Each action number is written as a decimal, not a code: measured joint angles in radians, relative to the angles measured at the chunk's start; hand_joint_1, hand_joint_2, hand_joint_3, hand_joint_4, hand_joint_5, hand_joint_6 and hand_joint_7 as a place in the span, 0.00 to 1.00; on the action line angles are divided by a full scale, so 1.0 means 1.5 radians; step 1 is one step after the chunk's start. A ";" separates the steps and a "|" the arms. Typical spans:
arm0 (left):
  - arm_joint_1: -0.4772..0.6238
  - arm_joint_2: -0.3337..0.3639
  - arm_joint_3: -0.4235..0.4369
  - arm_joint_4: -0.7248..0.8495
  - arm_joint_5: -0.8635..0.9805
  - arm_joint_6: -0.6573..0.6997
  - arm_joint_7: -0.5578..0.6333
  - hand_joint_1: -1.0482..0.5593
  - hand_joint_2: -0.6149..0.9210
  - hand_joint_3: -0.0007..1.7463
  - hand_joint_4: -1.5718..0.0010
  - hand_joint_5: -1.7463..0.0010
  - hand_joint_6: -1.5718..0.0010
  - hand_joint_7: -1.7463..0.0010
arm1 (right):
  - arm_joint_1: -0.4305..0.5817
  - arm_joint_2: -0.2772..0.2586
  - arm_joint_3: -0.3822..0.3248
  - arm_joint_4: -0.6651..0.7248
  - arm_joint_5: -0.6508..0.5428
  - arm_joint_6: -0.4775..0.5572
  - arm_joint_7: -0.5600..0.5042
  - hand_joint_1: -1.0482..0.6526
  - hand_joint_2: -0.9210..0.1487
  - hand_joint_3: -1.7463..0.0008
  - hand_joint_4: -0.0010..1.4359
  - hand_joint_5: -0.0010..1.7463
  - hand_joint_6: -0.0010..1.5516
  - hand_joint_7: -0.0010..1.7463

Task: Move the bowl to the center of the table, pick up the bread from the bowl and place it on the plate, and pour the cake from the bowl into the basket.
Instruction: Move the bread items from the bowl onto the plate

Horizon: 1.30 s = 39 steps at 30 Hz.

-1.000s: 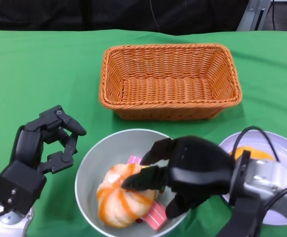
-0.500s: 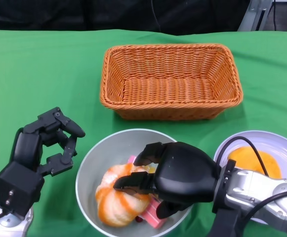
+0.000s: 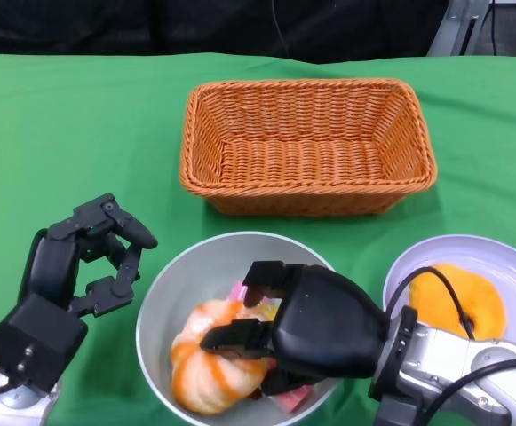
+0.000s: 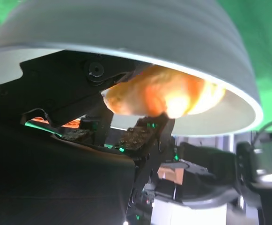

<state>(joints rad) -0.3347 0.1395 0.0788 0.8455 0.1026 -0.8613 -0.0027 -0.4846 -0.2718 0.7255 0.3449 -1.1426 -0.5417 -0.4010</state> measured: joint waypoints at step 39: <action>-0.003 0.002 0.002 0.031 -0.035 -0.012 -0.031 0.63 0.83 0.55 0.50 0.06 0.53 0.24 | -0.057 0.020 -0.029 0.123 0.058 -0.071 -0.143 0.43 0.00 0.88 0.40 0.96 0.33 0.72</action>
<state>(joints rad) -0.3391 0.1431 0.0814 0.8921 0.0498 -0.8799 -0.0491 -0.5701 -0.2414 0.6826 0.5286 -1.0557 -0.6486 -0.6157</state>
